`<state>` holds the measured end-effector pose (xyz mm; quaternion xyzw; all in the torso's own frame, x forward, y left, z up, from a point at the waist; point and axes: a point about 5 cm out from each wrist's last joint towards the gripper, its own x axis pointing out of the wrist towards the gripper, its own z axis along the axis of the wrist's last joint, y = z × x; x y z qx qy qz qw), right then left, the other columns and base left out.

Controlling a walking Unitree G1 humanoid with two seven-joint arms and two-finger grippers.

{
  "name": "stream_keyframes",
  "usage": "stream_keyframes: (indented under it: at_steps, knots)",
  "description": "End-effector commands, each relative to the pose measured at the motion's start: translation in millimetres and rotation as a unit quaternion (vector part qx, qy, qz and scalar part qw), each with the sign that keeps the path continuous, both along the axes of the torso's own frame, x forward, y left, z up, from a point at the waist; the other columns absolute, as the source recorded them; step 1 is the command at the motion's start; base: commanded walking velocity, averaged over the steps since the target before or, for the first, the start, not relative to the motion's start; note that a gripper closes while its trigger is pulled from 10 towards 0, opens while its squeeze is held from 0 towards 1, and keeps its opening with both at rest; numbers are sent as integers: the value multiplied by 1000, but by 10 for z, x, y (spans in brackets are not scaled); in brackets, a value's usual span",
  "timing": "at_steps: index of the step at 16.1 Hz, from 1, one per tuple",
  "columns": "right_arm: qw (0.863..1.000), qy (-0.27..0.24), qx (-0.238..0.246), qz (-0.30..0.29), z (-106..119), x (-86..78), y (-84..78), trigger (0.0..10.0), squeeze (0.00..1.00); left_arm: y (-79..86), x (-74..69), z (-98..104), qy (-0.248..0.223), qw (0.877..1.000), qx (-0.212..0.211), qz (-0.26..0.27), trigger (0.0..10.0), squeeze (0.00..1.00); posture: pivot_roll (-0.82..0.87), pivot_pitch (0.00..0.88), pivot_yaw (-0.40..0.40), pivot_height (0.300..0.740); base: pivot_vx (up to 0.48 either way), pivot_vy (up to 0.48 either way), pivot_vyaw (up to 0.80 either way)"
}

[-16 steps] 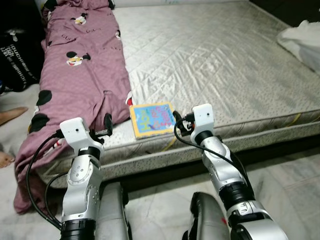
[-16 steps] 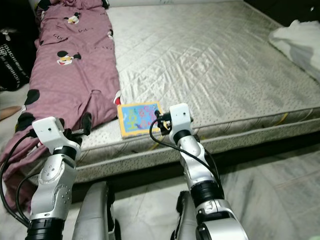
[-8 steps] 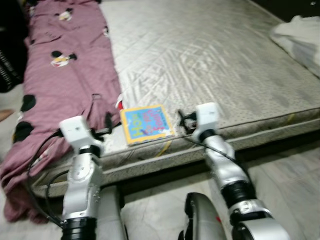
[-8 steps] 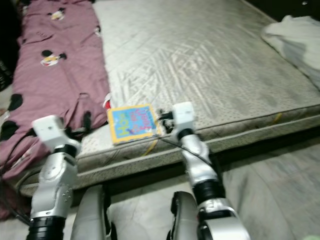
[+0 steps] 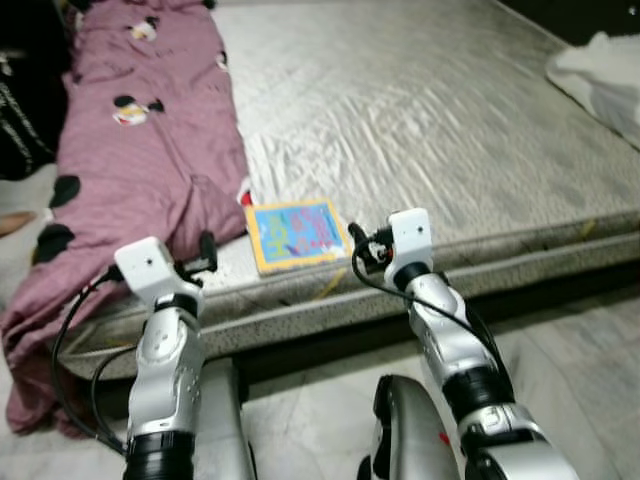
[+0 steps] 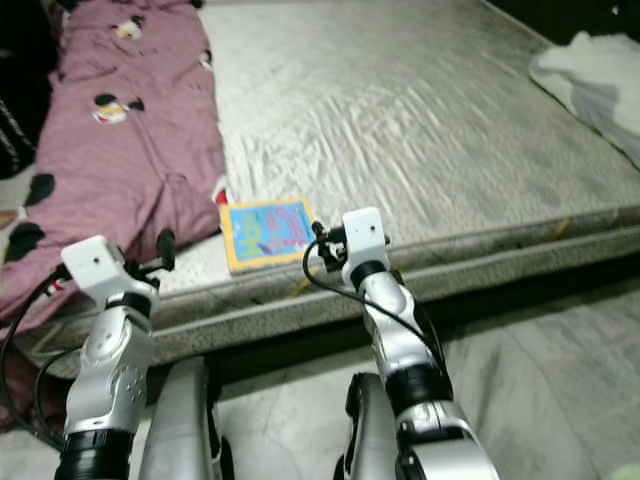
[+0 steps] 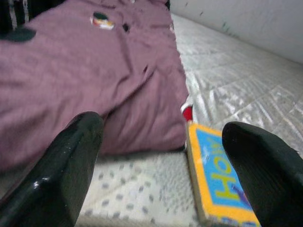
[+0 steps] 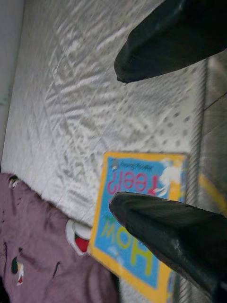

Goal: Clean up the room

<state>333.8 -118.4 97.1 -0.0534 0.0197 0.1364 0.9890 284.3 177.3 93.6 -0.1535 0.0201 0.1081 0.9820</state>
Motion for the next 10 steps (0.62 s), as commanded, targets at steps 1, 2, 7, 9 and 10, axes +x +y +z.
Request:
stream_keyframes:
  at_steps: [1,2,7,9,10]
  knots:
    - [1000,-7,-8,-11,55,9,-120,10000,0,9,31,0,3,1000,-11,7,10000,0,35,94,-39,529,0,0,0]
    - [999,-11,-22,-29,72,-1,-273,10000,0,24,62,-25,12,1000,-23,6,10000,0,27,103,-42,529,0,0,0]
    - [994,-9,-76,-73,80,-275,-828,10000,0,71,171,-106,38,998,-56,5,10000,0,-36,180,-54,529,0,0,0]
    - [993,5,-92,-80,40,-471,-961,10000,0,53,202,-114,38,997,-64,-4,10000,0,-64,216,-56,529,0,0,0]
    - [992,15,-97,-83,24,-558,-1001,10000,0,33,247,-89,34,997,-65,-16,10000,0,-74,229,-56,529,0,0,0]
